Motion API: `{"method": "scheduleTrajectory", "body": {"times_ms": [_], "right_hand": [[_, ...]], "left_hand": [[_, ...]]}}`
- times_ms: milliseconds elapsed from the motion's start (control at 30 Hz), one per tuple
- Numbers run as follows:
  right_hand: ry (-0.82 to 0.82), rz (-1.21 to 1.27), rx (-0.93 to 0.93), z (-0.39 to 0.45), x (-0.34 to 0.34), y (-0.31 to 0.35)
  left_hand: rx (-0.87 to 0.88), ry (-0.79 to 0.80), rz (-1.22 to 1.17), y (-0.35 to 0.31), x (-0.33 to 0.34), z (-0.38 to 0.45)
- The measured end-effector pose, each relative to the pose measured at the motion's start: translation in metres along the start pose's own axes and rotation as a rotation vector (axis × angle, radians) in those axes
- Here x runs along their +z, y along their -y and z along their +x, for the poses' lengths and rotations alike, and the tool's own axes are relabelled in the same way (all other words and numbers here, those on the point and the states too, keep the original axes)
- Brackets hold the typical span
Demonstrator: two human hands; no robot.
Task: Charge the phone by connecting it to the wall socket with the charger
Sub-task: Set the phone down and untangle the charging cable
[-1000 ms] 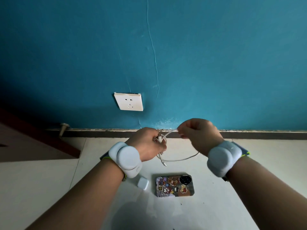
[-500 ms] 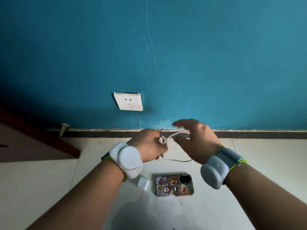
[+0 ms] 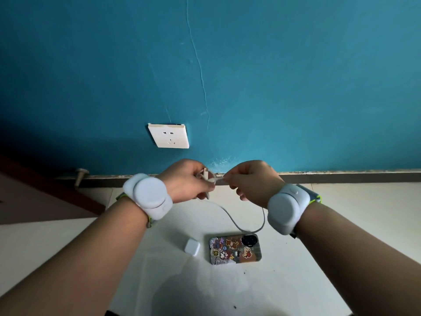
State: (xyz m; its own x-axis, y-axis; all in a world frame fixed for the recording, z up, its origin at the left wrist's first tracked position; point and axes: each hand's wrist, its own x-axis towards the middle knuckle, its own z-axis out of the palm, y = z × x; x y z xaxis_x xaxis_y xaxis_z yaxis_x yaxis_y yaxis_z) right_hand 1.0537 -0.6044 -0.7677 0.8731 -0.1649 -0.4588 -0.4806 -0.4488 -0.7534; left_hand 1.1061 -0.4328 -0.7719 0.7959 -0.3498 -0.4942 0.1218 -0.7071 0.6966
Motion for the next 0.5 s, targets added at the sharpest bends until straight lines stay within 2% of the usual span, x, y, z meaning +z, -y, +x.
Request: {"method": "scheduleTrajectory", "body": {"times_ms": [367,500], "right_hand": [[-0.067,0.289,0.115,0.009,-0.012,0.003],[-0.152,0.279,0.07,0.013,-0.016,-0.002]], "left_hand": [[0.014,-0.096,-0.193,-0.006,-0.002,-0.001],[-0.001,-0.117,-0.229,-0.004,-0.005,-0.002]]}}
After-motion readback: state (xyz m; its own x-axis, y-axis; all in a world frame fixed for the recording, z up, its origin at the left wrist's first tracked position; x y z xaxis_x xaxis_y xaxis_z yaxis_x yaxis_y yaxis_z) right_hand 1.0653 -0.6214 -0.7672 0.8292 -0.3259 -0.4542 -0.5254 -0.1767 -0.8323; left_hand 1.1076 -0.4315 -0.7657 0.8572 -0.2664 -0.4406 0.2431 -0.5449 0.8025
